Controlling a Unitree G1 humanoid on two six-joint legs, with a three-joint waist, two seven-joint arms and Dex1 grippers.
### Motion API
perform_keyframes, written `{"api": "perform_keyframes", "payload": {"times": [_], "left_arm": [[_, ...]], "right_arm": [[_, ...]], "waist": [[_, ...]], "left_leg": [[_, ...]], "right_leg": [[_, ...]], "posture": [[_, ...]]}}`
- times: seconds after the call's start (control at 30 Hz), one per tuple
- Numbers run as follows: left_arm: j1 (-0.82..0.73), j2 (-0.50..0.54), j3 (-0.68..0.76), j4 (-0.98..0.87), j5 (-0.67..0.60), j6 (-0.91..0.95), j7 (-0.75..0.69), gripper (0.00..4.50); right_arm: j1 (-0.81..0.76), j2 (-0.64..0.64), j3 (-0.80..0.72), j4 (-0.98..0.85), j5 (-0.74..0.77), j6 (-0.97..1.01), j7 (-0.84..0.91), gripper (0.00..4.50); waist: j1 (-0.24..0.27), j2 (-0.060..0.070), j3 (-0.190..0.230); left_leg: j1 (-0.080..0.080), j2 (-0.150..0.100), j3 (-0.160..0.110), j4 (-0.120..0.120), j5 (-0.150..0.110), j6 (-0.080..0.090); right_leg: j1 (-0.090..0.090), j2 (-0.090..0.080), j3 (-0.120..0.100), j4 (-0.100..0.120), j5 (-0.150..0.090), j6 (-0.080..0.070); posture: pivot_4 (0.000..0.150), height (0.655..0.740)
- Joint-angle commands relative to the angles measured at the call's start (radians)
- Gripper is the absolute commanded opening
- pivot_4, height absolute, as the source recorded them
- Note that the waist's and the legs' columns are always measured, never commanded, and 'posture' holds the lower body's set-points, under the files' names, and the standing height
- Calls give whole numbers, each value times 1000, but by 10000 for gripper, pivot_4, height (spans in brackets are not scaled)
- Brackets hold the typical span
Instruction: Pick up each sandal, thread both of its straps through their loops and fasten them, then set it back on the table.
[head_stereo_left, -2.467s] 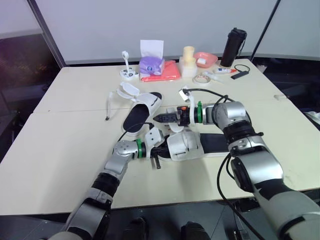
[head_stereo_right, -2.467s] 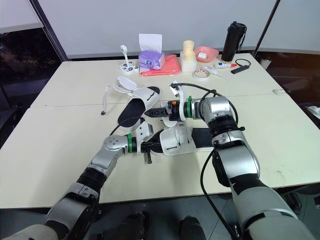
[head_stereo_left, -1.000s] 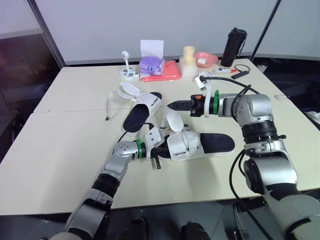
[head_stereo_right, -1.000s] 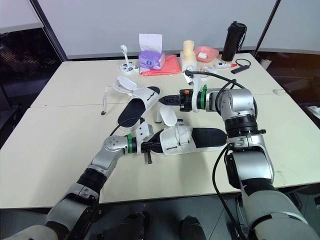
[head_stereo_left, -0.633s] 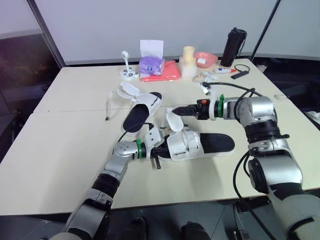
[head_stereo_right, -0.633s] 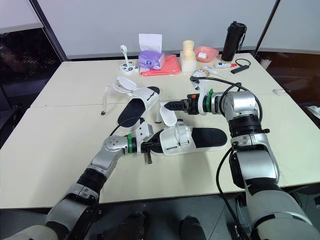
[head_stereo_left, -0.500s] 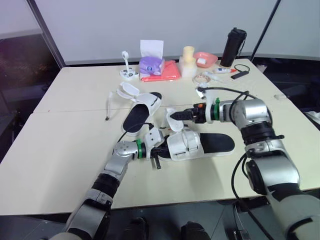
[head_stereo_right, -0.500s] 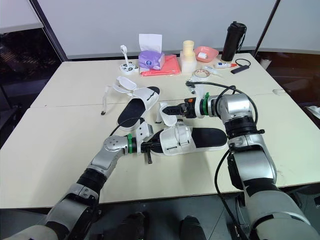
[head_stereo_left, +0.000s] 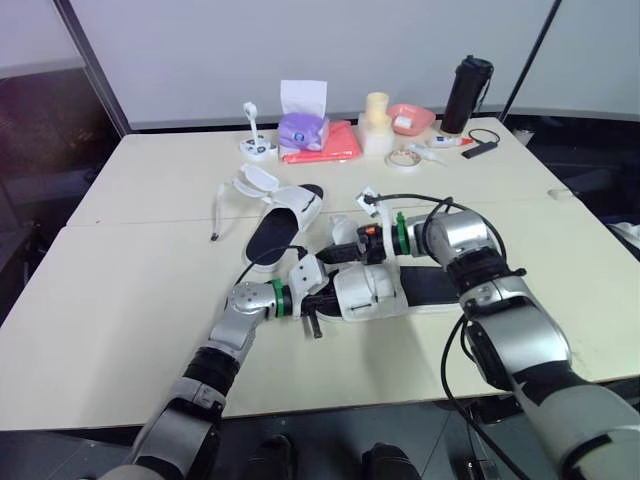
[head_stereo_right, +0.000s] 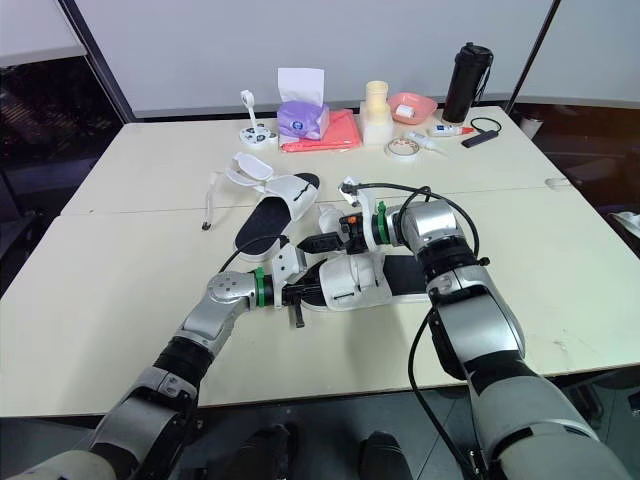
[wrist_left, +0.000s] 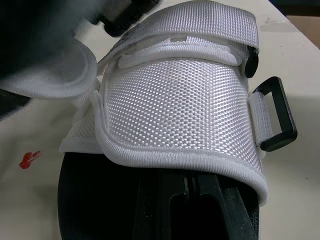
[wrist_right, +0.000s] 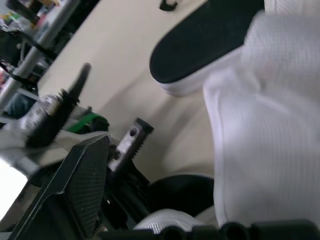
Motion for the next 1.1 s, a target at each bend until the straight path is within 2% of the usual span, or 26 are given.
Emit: {"api": "perform_keyframes", "payload": {"times": [0.03, 0.53, 0.63, 0.83, 0.87, 1.1], "left_arm": [[21, -14, -26, 3, 16, 9, 13, 0], [30, -20, -35, -5, 16, 9, 18, 0], [29, -22, -37, -3, 16, 7, 13, 0], [27, -23, -37, 1, 17, 5, 11, 0], [26, -23, -37, 1, 17, 4, 11, 0], [27, -26, -36, 0, 18, 4, 16, 0]], "right_arm": [[-79, 15, -64, 64, 13, -41, 14, 44793], [-161, 17, -170, 157, 8, -74, -7, 44793], [-183, 12, -196, 170, 16, -69, -20, 36685], [-203, 13, -222, 176, 15, -64, -26, 4197], [-204, 13, -225, 173, 16, -63, -27, 581], [-174, -4, -222, 68, 28, -19, -2, 581]], "waist": [[1, 0, 0], [0, 0, 0], [1, 0, 0], [1, 0, 0], [1, 0, 0], [1, 0, 0]], "left_leg": [[0, 0, 0, 0, 0, 0], [0, 0, 0, 0, 0, 0], [0, 0, 0, 0, 0, 0], [0, 0, 0, 0, 0, 0], [0, 0, 0, 0, 0, 0], [0, 0, 0, 0, 0, 0]], "right_leg": [[0, 0, 0, 0, 0, 0], [0, 0, 0, 0, 0, 0], [0, 0, 0, 0, 0, 0], [0, 0, 0, 0, 0, 0], [0, 0, 0, 0, 0, 0], [0, 0, 0, 1, 0, 0]], "posture": [[1500, 7400], [1500, 7400], [1500, 7400], [1500, 7400], [1500, 7400], [1500, 7400]]}}
